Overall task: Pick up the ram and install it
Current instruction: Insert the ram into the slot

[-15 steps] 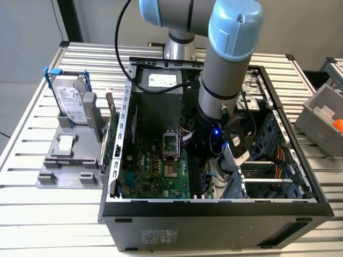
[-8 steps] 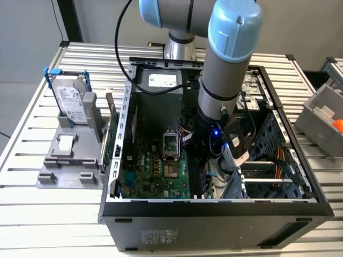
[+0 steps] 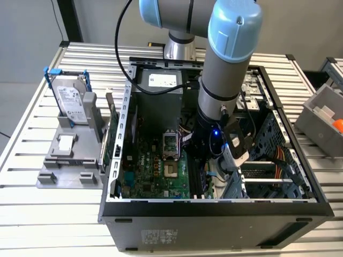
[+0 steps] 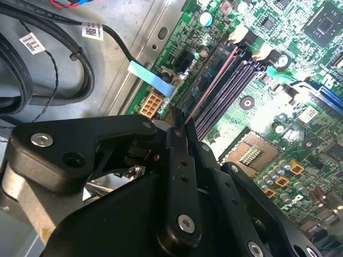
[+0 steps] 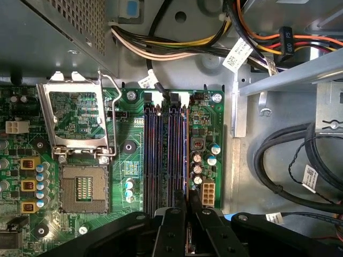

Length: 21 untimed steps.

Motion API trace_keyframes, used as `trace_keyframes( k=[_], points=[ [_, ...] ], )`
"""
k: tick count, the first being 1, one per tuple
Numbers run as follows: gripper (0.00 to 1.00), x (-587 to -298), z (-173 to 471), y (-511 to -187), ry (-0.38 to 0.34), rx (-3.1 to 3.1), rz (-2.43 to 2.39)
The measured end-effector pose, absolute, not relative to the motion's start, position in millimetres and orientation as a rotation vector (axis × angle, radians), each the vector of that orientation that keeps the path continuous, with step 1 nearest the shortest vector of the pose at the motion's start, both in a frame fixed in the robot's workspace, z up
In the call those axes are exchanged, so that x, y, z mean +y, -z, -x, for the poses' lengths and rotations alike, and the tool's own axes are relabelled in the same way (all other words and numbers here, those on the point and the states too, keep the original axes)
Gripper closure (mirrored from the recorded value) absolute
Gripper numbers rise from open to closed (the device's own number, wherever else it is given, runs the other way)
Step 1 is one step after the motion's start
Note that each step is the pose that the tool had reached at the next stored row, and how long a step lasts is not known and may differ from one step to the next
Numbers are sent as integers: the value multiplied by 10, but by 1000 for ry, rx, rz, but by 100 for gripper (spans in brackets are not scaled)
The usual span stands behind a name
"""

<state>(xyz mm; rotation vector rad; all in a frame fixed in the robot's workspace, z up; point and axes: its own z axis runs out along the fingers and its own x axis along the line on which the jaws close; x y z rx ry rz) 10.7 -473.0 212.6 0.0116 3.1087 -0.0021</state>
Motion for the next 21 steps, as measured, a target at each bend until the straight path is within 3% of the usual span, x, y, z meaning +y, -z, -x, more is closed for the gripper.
trace_keyframes(
  k=[21],
  points=[
    [100, -4715, -106, -2164, 32, 3109, -12]
  ],
)
